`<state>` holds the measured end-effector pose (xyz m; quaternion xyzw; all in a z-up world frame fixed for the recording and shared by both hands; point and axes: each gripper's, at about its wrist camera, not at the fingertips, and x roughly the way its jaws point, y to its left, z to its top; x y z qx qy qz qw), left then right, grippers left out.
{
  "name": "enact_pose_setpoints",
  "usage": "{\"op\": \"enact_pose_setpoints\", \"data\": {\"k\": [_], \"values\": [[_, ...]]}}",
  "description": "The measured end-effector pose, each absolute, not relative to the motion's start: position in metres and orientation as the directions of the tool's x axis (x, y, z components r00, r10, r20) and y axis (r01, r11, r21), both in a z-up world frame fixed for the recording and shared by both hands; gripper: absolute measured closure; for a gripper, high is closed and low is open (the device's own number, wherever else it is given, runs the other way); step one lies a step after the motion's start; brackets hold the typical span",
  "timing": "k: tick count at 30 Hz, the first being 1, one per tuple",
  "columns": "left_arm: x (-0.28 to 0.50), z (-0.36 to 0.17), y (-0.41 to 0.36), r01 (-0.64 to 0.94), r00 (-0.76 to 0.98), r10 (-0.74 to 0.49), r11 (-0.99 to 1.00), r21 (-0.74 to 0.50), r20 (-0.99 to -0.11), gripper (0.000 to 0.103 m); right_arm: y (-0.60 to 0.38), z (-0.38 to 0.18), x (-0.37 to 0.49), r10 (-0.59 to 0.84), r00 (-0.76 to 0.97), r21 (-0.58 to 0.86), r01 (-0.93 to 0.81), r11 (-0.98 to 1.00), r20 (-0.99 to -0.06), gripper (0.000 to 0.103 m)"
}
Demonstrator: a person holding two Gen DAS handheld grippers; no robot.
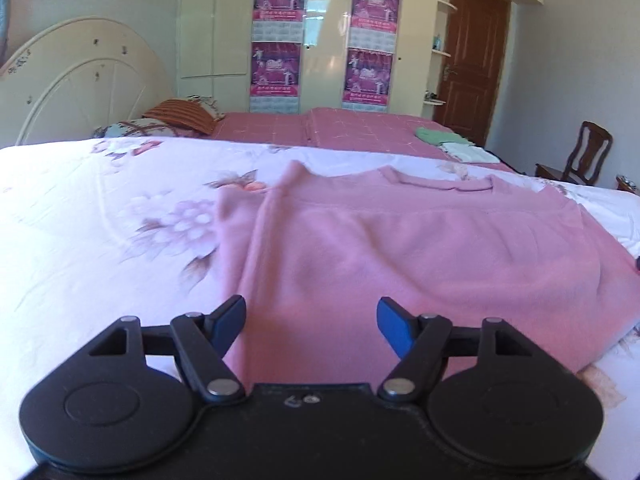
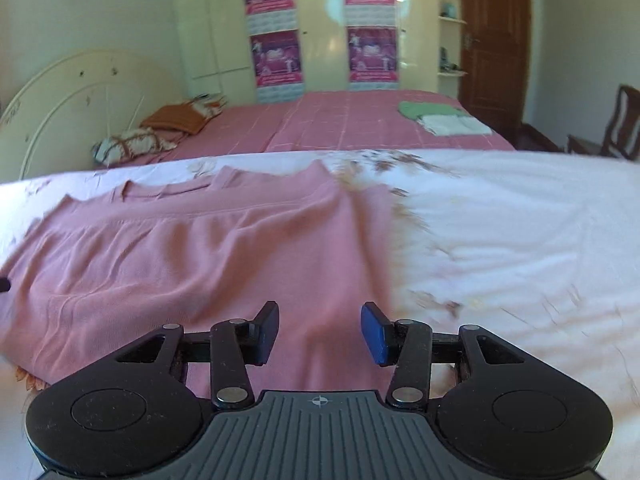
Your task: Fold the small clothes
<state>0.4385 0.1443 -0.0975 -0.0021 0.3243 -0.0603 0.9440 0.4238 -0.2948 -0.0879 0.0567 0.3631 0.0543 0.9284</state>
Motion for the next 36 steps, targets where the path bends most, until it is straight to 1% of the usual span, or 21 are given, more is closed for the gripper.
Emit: {"op": "enact_pose_setpoints", "data": {"k": [4, 6, 7, 8, 9, 12, 13, 15, 17, 18, 20, 21, 23, 25, 28, 29, 30, 31, 33, 34, 36], "values": [[0.435, -0.108, 0.151, 0.079, 0.748, -0.088, 0.996, -0.044, -0.658, 0.033, -0.311, -0.088, 0.411, 0.192, 0.704, 0.216, -0.057, 0.975, -0.684, 0.057], [0.433, -0.111, 0.153, 0.064, 0.75, -0.088, 0.996, -0.06, -0.655, 0.032, -0.306, -0.093, 0.409, 0.158, 0.683, 0.172, -0.048, 0.984, -0.713, 0.057], [0.433, -0.111, 0.154, 0.056, 0.75, -0.084, 0.996, -0.063, -0.656, 0.03, -0.303, -0.096, 0.409, 0.157, 0.672, 0.165, -0.052, 0.985, -0.724, 0.062], [0.433, -0.112, 0.155, 0.052, 0.75, -0.082, 0.997, -0.064, -0.656, 0.03, -0.299, -0.097, 0.409, 0.155, 0.666, 0.155, -0.061, 0.986, -0.73, 0.074], [0.433, -0.111, 0.157, 0.044, 0.752, -0.073, 0.997, -0.06, -0.655, 0.03, -0.296, -0.099, 0.409, 0.151, 0.658, 0.136, -0.075, 0.988, -0.738, 0.098], [0.433, -0.112, 0.159, 0.029, 0.753, -0.044, 0.999, -0.033, -0.657, 0.029, -0.293, -0.094, 0.401, 0.112, 0.667, 0.061, -0.099, 0.993, -0.736, 0.1], [0.433, -0.112, 0.161, 0.03, 0.752, -0.045, 0.999, -0.034, -0.658, 0.029, -0.295, -0.094, 0.398, 0.089, 0.664, 0.034, -0.095, 0.995, -0.742, 0.1], [0.433, -0.11, 0.167, 0.021, 0.745, -0.04, 0.999, -0.037, -0.665, 0.029, -0.306, -0.102, 0.393, 0.076, 0.647, 0.04, -0.07, 0.997, -0.759, 0.1], [0.429, -0.1, 0.166, -0.022, 0.748, 0.012, 1.0, -0.007, -0.664, 0.03, -0.308, -0.099, 0.391, 0.074, 0.653, 0.042, -0.065, 0.997, -0.754, 0.1], [0.423, -0.094, 0.165, -0.026, 0.763, 0.022, 1.0, 0.004, -0.645, 0.031, -0.309, -0.091, 0.39, 0.073, 0.674, 0.054, -0.049, 0.997, -0.735, 0.1], [0.413, -0.081, 0.153, 0.0, 0.792, -0.013, 1.0, -0.022, -0.611, 0.031, -0.305, -0.072, 0.384, 0.033, 0.74, 0.035, -0.012, 0.999, -0.672, 0.1], [0.412, -0.079, 0.144, 0.024, 0.789, -0.046, 0.999, -0.045, -0.613, 0.031, -0.298, -0.064, 0.383, 0.051, 0.757, 0.042, -0.032, 0.999, -0.651, 0.099], [0.411, -0.081, 0.107, 0.118, 0.775, -0.129, 0.991, -0.058, -0.619, 0.031, -0.278, -0.061, 0.384, 0.133, 0.747, 0.101, -0.088, 0.991, -0.652, 0.099], [0.411, -0.088, 0.065, 0.196, 0.762, -0.179, 0.98, -0.042, -0.623, 0.03, -0.238, -0.069, 0.389, 0.216, 0.716, 0.118, -0.184, 0.976, -0.664, 0.099], [0.413, -0.101, 0.027, 0.243, 0.738, -0.221, 0.969, -0.055, -0.638, 0.03, -0.187, -0.082, 0.385, 0.28, 0.682, 0.123, -0.271, 0.955, -0.676, 0.098], [0.414, -0.107, 0.021, 0.243, 0.73, -0.212, 0.969, -0.043, -0.649, 0.03, -0.174, -0.089, 0.386, 0.283, 0.665, 0.118, -0.283, 0.952, -0.691, 0.094], [0.416, -0.115, 0.02, 0.243, 0.714, -0.197, 0.97, -0.026, -0.672, 0.029, -0.165, -0.096, 0.387, 0.266, 0.654, 0.098, -0.282, 0.954, -0.708, 0.073], [0.415, -0.118, 0.022, 0.249, 0.709, -0.196, 0.968, -0.02, -0.678, 0.027, -0.163, -0.1, 0.385, 0.254, 0.66, 0.086, -0.277, 0.957, -0.707, 0.065], [0.411, -0.118, 0.034, 0.267, 0.705, -0.211, 0.964, -0.022, -0.678, 0.027, -0.169, -0.108, 0.384, 0.237, 0.659, 0.059, -0.281, 0.958, -0.714, 0.065], [0.41, -0.114, 0.039, 0.263, 0.702, -0.198, 0.965, -0.009, -0.684, 0.028, -0.177, -0.109, 0.383, 0.232, 0.66, 0.055, -0.277, 0.959, -0.715, 0.065], [0.412, -0.103, 0.046, 0.229, 0.736, -0.175, 0.973, -0.003, -0.654, 0.029, -0.188, -0.105, 0.386, 0.247, 0.636, 0.076, -0.284, 0.956, -0.731, 0.065]]}}
